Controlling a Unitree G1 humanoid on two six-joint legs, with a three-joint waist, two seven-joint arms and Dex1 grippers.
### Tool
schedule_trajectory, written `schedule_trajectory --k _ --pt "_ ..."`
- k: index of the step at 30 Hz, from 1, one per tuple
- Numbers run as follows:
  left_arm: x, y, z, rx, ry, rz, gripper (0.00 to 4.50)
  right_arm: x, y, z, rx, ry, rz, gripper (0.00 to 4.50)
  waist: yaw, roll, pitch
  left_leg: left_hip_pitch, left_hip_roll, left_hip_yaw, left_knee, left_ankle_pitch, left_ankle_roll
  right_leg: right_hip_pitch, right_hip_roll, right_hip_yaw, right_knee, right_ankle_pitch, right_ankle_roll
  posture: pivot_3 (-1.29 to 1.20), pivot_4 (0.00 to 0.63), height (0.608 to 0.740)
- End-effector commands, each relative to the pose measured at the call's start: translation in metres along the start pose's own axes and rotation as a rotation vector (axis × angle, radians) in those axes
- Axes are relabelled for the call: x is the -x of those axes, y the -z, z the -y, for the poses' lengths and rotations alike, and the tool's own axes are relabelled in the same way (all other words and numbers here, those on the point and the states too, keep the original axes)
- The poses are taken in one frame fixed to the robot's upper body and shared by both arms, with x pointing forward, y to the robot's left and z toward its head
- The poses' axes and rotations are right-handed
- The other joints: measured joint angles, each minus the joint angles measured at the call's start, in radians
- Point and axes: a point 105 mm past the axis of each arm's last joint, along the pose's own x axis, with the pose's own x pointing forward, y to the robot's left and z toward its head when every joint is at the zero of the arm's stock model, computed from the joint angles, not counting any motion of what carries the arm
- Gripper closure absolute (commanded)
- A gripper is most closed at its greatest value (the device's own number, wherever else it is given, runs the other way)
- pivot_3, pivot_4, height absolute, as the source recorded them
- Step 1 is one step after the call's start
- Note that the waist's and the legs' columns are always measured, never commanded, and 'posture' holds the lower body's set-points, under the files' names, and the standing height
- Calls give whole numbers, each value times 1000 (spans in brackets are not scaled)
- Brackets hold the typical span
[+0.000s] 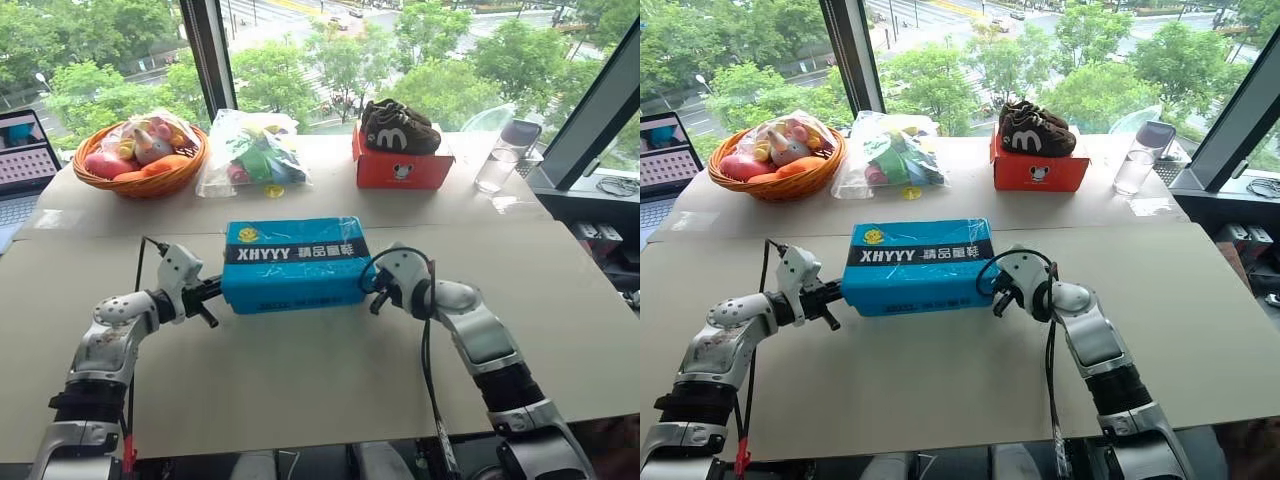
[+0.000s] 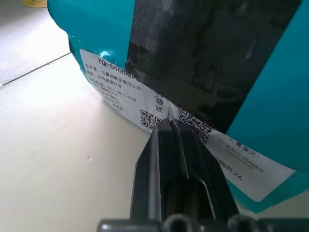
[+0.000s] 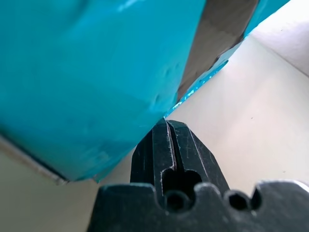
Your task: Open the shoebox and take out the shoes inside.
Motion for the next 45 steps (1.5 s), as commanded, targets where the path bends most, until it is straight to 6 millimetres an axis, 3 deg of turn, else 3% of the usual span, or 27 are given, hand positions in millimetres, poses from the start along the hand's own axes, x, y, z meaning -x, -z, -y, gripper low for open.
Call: schedule_trajectory --k 1,8,12,16,22,27,30,31,36,40,45 --pt "5 -8 -6 -46 -15 20 4489 2 -26 -6 60 -44 88 4500 0 0 0 0 0 0 0 0 0 0 0 0 0 0 0 0 150 740" --pt "34 -2 -31 -86 -127 -23 4489 16 -15 -8 86 -100 38 4500 -3 0 0 0 0 0 0 0 0 0 0 0 0 0 0 0 150 740" --pt "73 -1 -38 -110 -145 -41 4489 33 -1 0 97 -93 -14 4500 -3 0 0 1 1 1 -1 0 0 0 0 0 0 0 0 0 150 740" --pt "97 -32 10 -35 24 147 4489 54 24 15 105 -50 -116 4500 5 0 0 -1 1 1 -1 0 0 0 -1 0 -3 0 0 0 150 740" --pt "115 -30 74 8 128 192 4489 81 20 -1 37 -134 -135 4500 6 0 0 3 1 2 0 0 0 3 -2 1 -2 -2 -2 0 150 740" --pt "129 -28 85 56 129 173 4489 97 -1 -26 -26 -267 -86 4500 2 -1 1 6 2 4 1 0 0 3 -1 1 1 -5 -8 0 150 740" --pt "134 -23 83 71 116 160 4489 89 -26 -41 -139 -306 6 4500 0 -2 0 7 2 3 3 0 0 3 -1 1 1 -5 -9 0 150 740" --pt "135 -21 81 73 112 155 4489 76 -33 -51 -182 -306 32 4500 -1 -2 0 7 3 4 3 0 0 3 -1 1 0 -5 -9 0 150 740" --pt "131 -21 80 70 113 158 4489 33 -39 -76 -252 -232 25 4500 -4 -3 0 5 4 4 2 0 0 1 1 1 0 -5 -9 0 150 740" --pt "128 -24 73 51 87 174 4489 22 -32 -83 -304 -158 18 4500 7 -3 0 -2 2 3 1 0 -1 -2 -1 1 -3 -4 -7 0 150 740" --pt "125 -25 73 52 90 174 4489 24 -32 -72 -398 4 150 4500 2 -4 -1 -2 3 3 1 -1 -1 -2 0 0 -3 -2 -3 0 150 740"
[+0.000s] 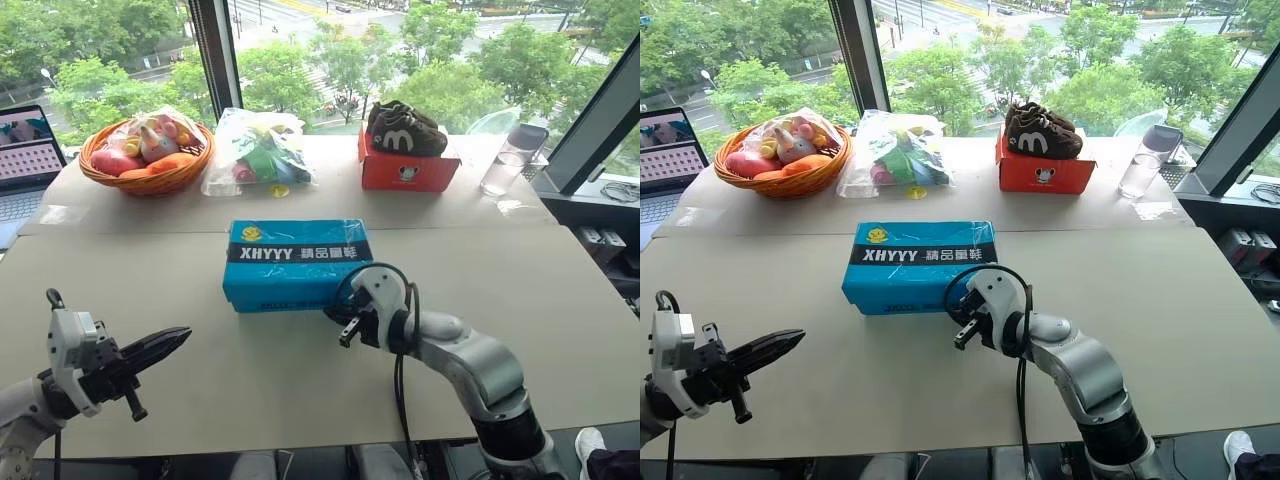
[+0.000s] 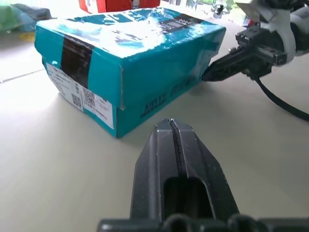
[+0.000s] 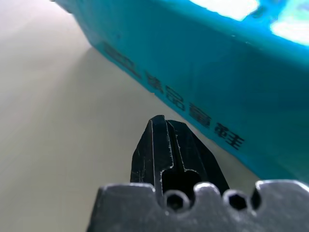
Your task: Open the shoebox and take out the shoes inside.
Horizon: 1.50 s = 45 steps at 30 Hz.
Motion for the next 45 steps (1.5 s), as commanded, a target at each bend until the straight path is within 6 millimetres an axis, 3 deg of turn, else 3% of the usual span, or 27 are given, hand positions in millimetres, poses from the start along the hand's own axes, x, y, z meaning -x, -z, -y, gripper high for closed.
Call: schedule_trajectory --k 1,6,14,18,27,33,37,40,42,45 --pt "-3 -3 0 -19 3 7 4489 9 -16 16 -10 132 169 4500 -3 0 0 1 0 0 0 0 0 0 0 0 1 0 0 0 150 740" --pt "-7 -4 -3 -22 5 5 4489 11 -17 30 -31 253 273 4500 -4 0 0 7 1 1 0 0 0 4 0 0 2 -2 -5 0 150 740" --pt "-11 -7 -7 -27 10 1 4489 5 -17 25 -6 289 353 4500 -5 0 0 7 1 2 0 0 0 3 0 0 2 -2 -6 0 150 740" --pt "-12 -7 -7 -29 8 -3 4489 7 -36 16 -54 236 449 4500 -7 0 0 7 1 2 -1 0 0 3 0 1 2 -2 -6 0 150 740" --pt "-13 -6 -6 -27 3 -8 4489 15 -69 20 -63 215 532 4500 -7 1 0 7 1 2 0 0 0 3 0 1 3 -2 -6 0 150 740" --pt "-17 -5 -5 -21 -4 -4 4489 11 -110 20 123 127 506 4500 -6 1 1 7 1 1 0 0 0 3 0 0 3 -2 -6 0 150 740" --pt "-22 -4 -6 -16 -5 2 4489 -5 -162 20 357 38 487 4500 -11 2 1 8 1 3 0 0 0 3 0 1 4 -2 -6 0 150 740" --pt "-26 -3 -7 -14 0 4 4489 -19 -209 42 349 133 551 4500 -21 2 1 9 1 2 0 0 0 2 1 1 8 -2 -6 0 150 740" --pt "-28 -2 -6 -17 7 5 4489 -22 -232 46 331 138 597 4500 -25 2 1 9 1 2 -1 0 0 1 2 1 11 -1 -4 0 150 740" --pt "-30 -6 -5 -27 9 16 4489 -20 -245 40 340 81 621 4500 -22 2 1 7 2 0 -1 0 0 0 3 1 11 -1 -3 0 150 740"
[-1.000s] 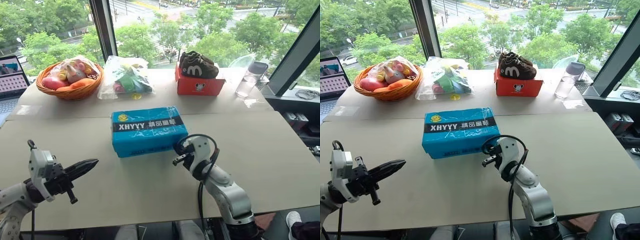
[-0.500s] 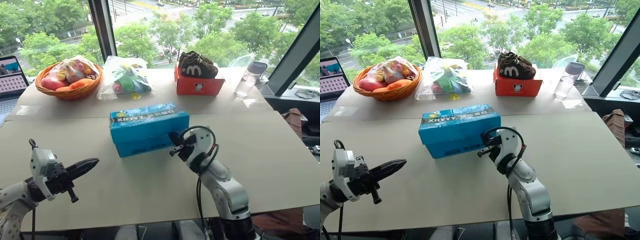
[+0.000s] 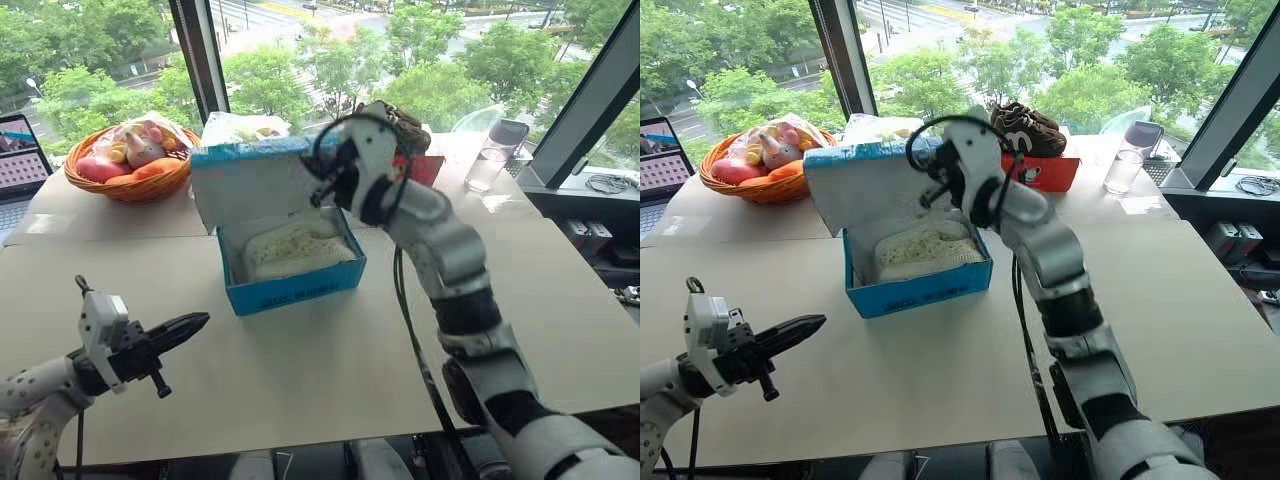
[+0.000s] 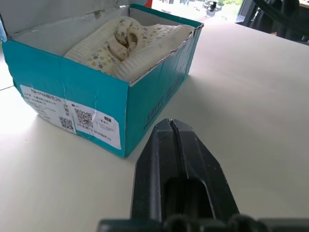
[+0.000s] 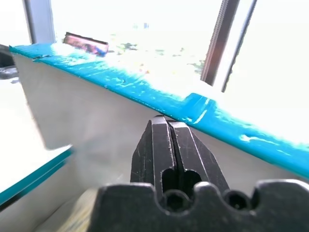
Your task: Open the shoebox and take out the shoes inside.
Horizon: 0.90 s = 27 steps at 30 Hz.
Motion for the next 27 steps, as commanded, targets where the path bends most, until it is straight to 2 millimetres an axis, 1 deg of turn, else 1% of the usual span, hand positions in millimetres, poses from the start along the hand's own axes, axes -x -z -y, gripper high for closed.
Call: schedule_trajectory --k 1,6,8,13,16,19,20,21,22,24,27 --pt "-2 -10 1 -36 0 28 4489 2 -20 5 14 -35 78 4500 2 0 0 -1 0 -1 0 0 0 0 0 0 0 0 0 0 150 740" --pt "-2 -15 3 -44 -3 37 4489 18 8 -4 47 -136 -31 4500 3 0 0 -2 -1 0 0 -1 1 0 -1 0 -1 0 -1 0 150 740" --pt "-2 -18 0 -50 -26 54 4489 26 19 -7 78 -176 -82 4500 2 0 0 -2 -1 0 0 -1 1 0 -1 0 -1 -1 0 0 150 740" --pt "-8 -23 -7 -47 -53 70 4489 40 38 -11 102 -261 -200 4500 -1 1 1 0 -1 0 0 -1 2 -1 -1 0 2 -1 1 0 150 740" --pt "-11 -36 -13 -72 -44 86 4489 43 46 -13 123 -309 -268 4500 -3 1 1 2 -1 0 1 -1 2 0 0 0 3 -1 0 0 150 740" --pt "-10 -51 -15 -99 9 76 4489 43 48 -15 139 -361 -322 4500 -4 1 1 2 0 -1 1 -1 2 0 1 0 4 -1 0 0 150 740" --pt "-8 -57 -16 -110 31 73 4500 43 47 -17 146 -382 -336 3952 -5 1 1 2 0 -1 1 -1 2 0 1 0 4 -1 0 0 150 740" --pt "-6 -65 -19 -115 45 77 4500 42 46 -18 154 -404 -346 3766 -5 1 1 1 0 0 1 -1 2 -1 1 0 4 -1 0 0 150 740" --pt "-3 -73 -22 -110 58 87 4500 41 44 -20 158 -427 -352 3359 -4 1 2 1 0 0 1 -1 2 -2 1 0 4 -1 0 0 150 740" --pt "2 -87 -28 -93 78 114 4500 39 42 -24 151 -464 -367 2683 -4 1 2 -1 0 -1 0 -1 2 -4 1 0 4 -2 0 0 150 740" --pt "12 -99 -38 -105 107 124 4500 33 42 -32 166 -520 -386 1609 -5 1 2 -3 0 0 0 -1 2 -6 1 0 4 -2 0 0 150 740"
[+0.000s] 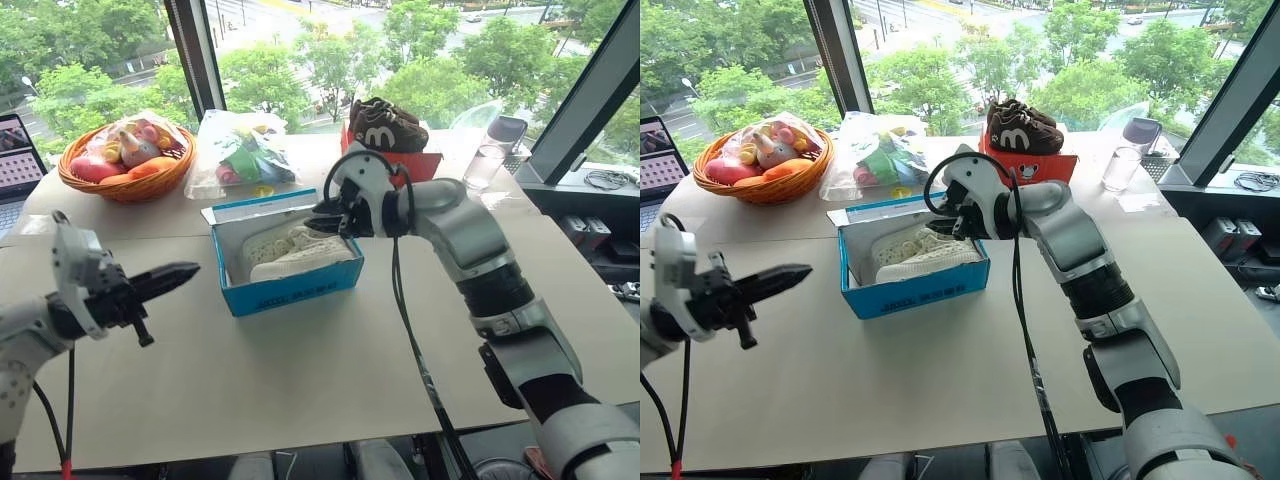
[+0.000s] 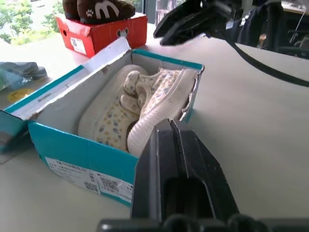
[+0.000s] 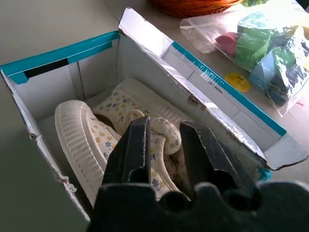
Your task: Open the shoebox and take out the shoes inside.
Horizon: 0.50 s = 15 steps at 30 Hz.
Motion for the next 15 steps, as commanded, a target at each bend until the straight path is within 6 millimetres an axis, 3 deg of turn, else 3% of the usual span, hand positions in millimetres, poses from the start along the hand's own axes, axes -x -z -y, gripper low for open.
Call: schedule_trajectory --k 1,5,10,15 --pt "13 -18 -10 -16 34 30 4500 -6 -13 -4 44 -57 -2 1391 0 0 0 0 0 0 0 0 0 0 0 0 0 0 0 0 150 740" --pt "17 -12 -22 -19 40 4 4500 -20 -6 -9 1 -118 -51 41 1 0 0 -3 0 0 0 0 0 -3 0 0 0 0 0 0 150 740" --pt "14 2 -29 14 65 -10 4500 -32 14 -10 0 -168 -127 41 1 0 0 -5 0 0 0 0 0 -4 0 0 0 0 0 0 150 740" --pt "13 14 -31 35 85 -33 4500 -32 26 -12 7 -230 -195 41 2 0 0 -5 0 0 0 0 0 -4 0 0 1 0 -1 0 150 740"
